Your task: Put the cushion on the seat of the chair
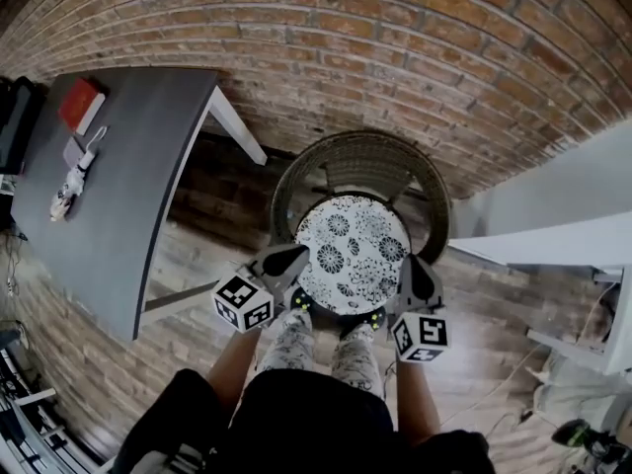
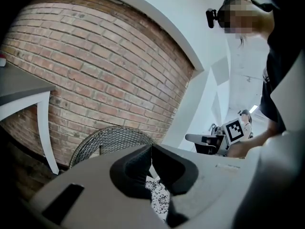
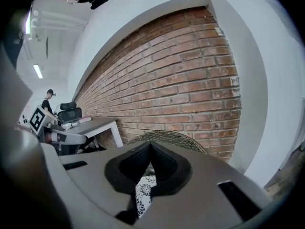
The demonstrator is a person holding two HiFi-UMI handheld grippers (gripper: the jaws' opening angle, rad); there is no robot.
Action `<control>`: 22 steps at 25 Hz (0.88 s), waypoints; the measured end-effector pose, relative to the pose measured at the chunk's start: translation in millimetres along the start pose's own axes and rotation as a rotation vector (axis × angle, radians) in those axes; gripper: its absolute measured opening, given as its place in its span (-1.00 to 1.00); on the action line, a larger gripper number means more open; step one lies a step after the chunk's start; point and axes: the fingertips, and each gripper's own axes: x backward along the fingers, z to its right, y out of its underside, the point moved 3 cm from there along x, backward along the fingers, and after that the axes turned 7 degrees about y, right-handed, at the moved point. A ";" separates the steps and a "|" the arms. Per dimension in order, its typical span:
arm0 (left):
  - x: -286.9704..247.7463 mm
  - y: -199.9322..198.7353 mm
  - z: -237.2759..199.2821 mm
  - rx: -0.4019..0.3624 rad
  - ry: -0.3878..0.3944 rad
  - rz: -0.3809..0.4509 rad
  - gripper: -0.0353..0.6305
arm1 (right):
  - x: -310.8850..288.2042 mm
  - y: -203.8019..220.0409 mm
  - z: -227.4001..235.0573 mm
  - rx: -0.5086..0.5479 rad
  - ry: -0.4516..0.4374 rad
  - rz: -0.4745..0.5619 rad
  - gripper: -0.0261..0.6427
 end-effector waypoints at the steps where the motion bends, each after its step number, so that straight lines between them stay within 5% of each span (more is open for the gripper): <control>1: 2.0 -4.4 1.6 -0.005 0.000 0.005 -0.88 | 2.1 -4.8 -2.0 0.001 -0.001 0.010 -0.92; 22: 21.9 -61.8 42.2 -0.090 0.022 0.088 -0.88 | 40.3 -69.6 -20.8 0.011 -0.037 0.119 -0.93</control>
